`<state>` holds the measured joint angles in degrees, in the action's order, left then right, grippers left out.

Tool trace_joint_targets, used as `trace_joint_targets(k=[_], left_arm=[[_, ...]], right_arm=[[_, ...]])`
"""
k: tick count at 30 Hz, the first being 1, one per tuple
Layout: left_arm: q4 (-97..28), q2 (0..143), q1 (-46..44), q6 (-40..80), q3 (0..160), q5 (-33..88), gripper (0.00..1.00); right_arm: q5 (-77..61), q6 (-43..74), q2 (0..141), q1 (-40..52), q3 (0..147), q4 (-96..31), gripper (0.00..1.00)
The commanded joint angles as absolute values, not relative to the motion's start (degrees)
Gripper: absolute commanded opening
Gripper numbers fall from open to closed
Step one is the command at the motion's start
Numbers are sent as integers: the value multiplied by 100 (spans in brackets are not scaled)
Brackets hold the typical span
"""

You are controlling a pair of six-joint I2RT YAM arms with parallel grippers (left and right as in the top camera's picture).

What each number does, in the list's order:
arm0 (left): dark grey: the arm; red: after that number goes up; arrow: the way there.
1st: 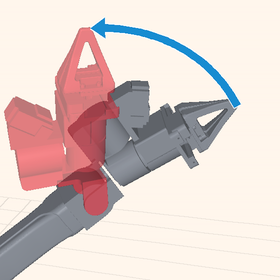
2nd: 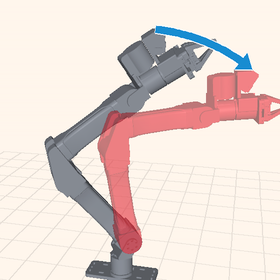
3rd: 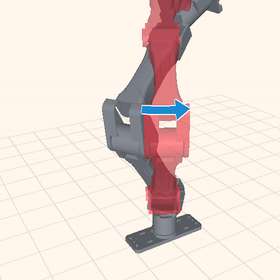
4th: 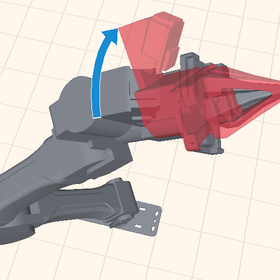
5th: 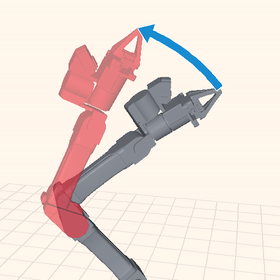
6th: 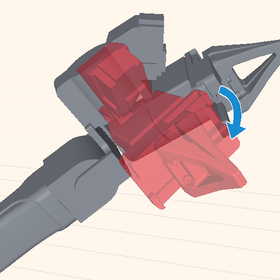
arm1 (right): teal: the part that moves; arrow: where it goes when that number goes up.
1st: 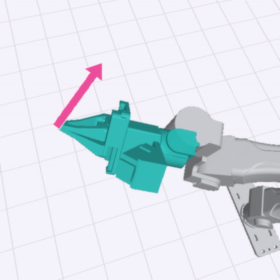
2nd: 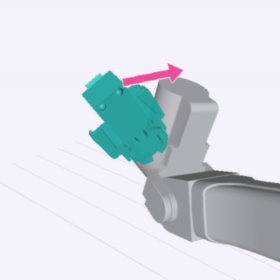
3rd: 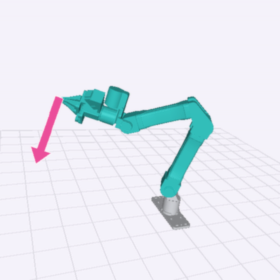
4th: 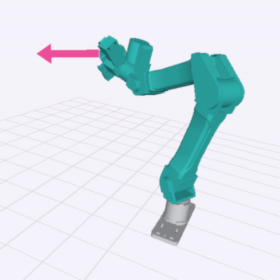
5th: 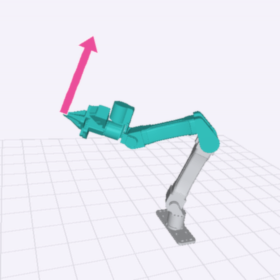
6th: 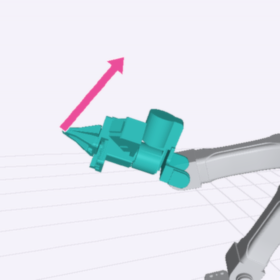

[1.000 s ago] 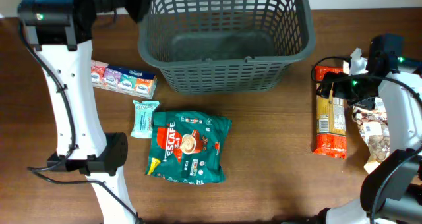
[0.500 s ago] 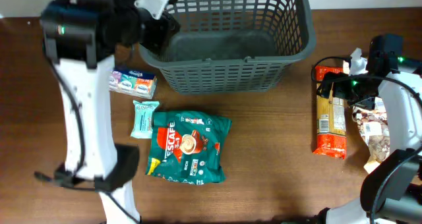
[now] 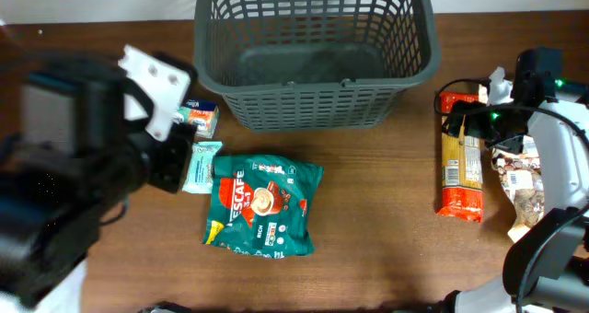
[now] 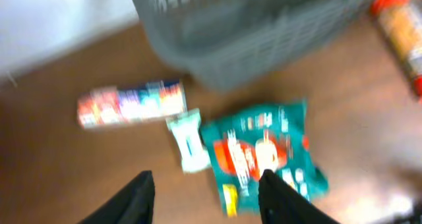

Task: Pack container

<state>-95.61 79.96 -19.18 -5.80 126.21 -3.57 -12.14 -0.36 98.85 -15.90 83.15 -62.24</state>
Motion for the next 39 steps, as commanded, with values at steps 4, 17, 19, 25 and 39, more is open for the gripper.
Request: trace_joint_targets(k=[4, 17, 19, 25, 39], left_arm=[[-8399, 8003, -1935, 294, 10007, 43, 52], [-5935, 8093, -1935, 1367, 6211, 947, 69], [-5638, 8093, -1935, 1367, 5907, 1116, 74], [-4967, 8093, -1935, 1369, 4943, 1603, 79], [-3743, 8103, -1935, 1494, 3824, 1612, 93]], right_arm=[[-1291, -34, 9902, -1616, 8431, -6219, 99], [-1291, -34, 9902, -1616, 8431, -6219, 99], [-1291, -34, 9902, -1616, 8431, -6219, 99], [-1291, -34, 9902, -1616, 8431, -6219, 99], [-1291, -34, 9902, -1616, 8431, -6219, 99]])
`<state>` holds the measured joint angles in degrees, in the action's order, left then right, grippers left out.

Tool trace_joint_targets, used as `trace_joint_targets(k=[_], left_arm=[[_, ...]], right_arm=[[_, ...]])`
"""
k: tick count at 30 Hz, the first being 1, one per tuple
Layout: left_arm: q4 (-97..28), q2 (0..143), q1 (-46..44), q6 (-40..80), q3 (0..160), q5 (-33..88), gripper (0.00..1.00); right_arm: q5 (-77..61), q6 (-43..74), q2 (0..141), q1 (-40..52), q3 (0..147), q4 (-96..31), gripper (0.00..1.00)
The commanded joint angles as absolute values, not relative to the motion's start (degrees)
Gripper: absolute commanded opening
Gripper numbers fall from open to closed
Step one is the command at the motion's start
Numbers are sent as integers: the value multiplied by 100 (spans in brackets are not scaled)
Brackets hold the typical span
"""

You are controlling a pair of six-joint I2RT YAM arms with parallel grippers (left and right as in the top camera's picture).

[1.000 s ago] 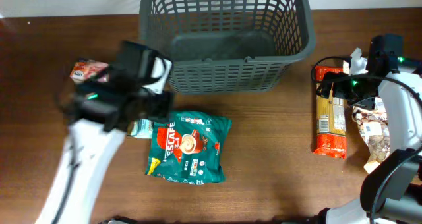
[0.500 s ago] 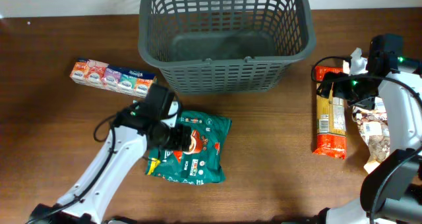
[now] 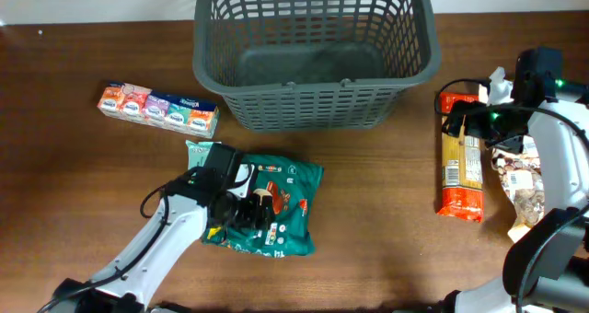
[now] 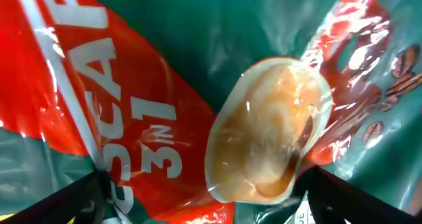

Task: Pack container

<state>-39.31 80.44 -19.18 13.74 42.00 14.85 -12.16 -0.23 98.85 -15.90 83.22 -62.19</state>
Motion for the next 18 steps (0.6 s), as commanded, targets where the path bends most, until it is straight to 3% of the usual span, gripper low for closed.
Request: trace_joint_targets(k=[1, 4, 7, 8, 10, 16, 18], left_arm=[[-3647, 8106, -1935, 1555, 3719, 1612, 93], [-3317, 8132, -1935, 1599, 3433, 1616, 89], [-3094, 8200, -1933, 1739, 3306, 1619, 57], [-3081, 8211, -1935, 1739, 3295, 1634, 42], [-3081, 8241, -1933, 1809, 3293, 1632, 26], [-3037, 8261, -1933, 1868, 3293, 1629, 2], [-3035, 8261, -1933, 1865, 3293, 1629, 2]], right_arm=[[-1291, -34, 9902, -1616, 8431, -6219, 99], [-1291, -34, 9902, -1616, 8431, -6219, 99], [-1291, -34, 9902, -1616, 8431, -6219, 99], [-1291, -34, 9902, -1616, 8431, -6219, 99], [-1291, -34, 9902, -1616, 8431, -6219, 99], [-1291, -34, 9902, -1616, 8431, -6219, 99], [-1291, -34, 9902, -1616, 8431, -6219, 100]])
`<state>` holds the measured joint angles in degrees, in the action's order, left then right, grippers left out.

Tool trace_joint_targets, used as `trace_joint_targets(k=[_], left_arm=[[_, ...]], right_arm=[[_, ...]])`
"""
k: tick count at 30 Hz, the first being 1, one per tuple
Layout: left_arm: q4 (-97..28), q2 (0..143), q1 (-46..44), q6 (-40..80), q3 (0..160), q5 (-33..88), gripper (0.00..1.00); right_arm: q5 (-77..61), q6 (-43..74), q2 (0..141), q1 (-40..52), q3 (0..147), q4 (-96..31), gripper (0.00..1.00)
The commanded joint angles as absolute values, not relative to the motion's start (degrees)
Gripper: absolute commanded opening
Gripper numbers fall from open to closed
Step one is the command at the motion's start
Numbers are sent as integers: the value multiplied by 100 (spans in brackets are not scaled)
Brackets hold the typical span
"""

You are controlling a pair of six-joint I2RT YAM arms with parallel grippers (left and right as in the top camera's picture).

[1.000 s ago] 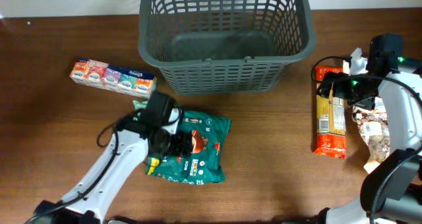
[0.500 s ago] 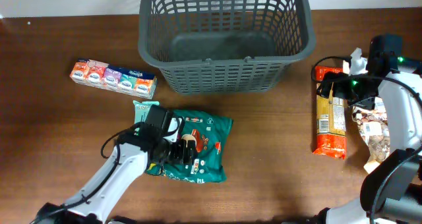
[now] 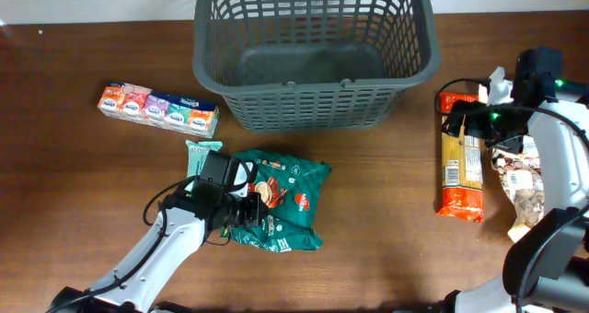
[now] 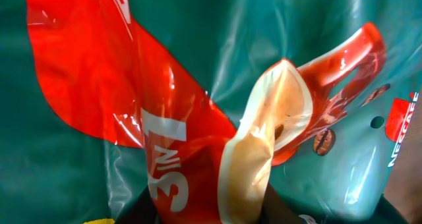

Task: Pack container

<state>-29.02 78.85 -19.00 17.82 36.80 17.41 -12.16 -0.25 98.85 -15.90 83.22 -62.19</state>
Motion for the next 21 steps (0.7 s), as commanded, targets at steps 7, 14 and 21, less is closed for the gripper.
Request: trace_joint_targets(k=[7, 14, 21], left_arm=[[-3044, 8182, -1935, 1815, 3457, 1732, 2], [-3719, 7266, -1933, 1400, 4300, 1653, 2], [-4689, 6097, -1933, 1352, 5470, 882, 2]], right_arm=[[-1291, -34, 9902, -1616, 8431, -6219, 99], [-1291, -34, 9902, -1616, 8431, -6219, 99], [-1291, -34, 9902, -1616, 8431, -6219, 99]])
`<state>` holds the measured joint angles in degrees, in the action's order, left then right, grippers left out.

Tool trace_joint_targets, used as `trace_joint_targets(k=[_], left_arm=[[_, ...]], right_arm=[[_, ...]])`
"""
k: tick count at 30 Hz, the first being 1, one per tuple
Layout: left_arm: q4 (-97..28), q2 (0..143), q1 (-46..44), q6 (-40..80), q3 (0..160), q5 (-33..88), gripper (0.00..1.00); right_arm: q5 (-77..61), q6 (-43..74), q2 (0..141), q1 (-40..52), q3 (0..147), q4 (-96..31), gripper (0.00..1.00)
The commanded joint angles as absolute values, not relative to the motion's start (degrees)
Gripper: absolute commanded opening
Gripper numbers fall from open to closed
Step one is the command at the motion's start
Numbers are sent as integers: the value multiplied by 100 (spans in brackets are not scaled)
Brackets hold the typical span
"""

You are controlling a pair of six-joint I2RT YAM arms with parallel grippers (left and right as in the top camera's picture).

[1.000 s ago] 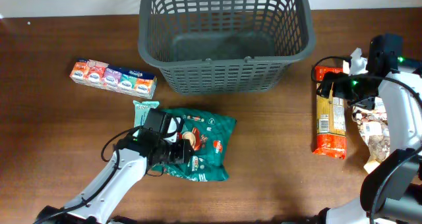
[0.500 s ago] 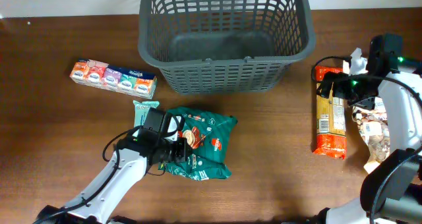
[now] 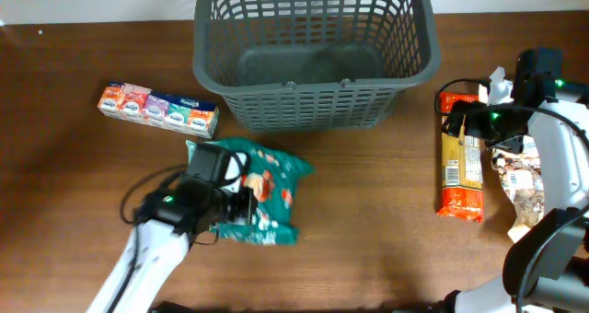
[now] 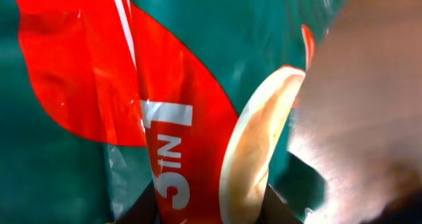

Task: Pack container
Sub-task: 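Lift the coffee bag with left gripper and release it into basket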

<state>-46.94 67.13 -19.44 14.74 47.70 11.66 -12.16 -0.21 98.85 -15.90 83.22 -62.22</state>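
Observation:
The green and red Nescafe coffee bag (image 3: 259,196) is crumpled and lifted at the table's left middle, in front of the grey basket (image 3: 313,55). My left gripper (image 3: 232,201) is shut on a pinched fold of the bag (image 4: 211,151), which fills the left wrist view; only the dark tips of the fingers (image 4: 148,207) show at the bottom. My right gripper (image 3: 457,121) rests at the top end of the long orange pasta packet (image 3: 460,166) at the right; its jaws are too small to read.
A row of small tissue packs (image 3: 158,108) lies left of the basket. A pale green sachet (image 3: 195,152) peeks out beside the bag. More wrapped packets (image 3: 520,179) lie at the far right by the right arm.
The coffee bag has been drawn up and to the left in my left gripper, more bunched than before. Bare table now shows at the right of the left wrist view. The right arm is unmoved.
My left gripper was open high above the flat coffee bag. Then it was down on the bag with jaws spread. Then it had shut on a fold of it, and now the bag is lifted and crumpled. The right arm stayed by the pasta packet.

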Motion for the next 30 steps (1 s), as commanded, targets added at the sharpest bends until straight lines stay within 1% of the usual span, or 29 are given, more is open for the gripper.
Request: trace_joint_targets(k=[1, 8, 15, 23, 27, 30], left_arm=[[-4772, 5972, -1933, 1337, 5614, 823, 2], [-5068, 5476, -1935, 1162, 6453, 484, 2], [-5304, 5461, -1933, 1061, 7472, 377, 2], [-5304, 5610, -1933, 1061, 8639, 294, 1], [-5229, 5752, -1933, 1057, 8923, 285, 2], [-4897, 5900, -1933, 950, 8984, 167, 2]], right_arm=[[-1291, -34, 9902, -1616, 8431, -6219, 99], [-1291, -34, 9902, -1616, 8431, -6219, 99], [-1291, -34, 9902, -1616, 8431, -6219, 99], [-1291, -34, 9902, -1616, 8431, -6219, 99], [-1291, -34, 9902, -1616, 8431, -6219, 99], [-1291, -34, 9902, -1616, 8431, -6219, 99]])
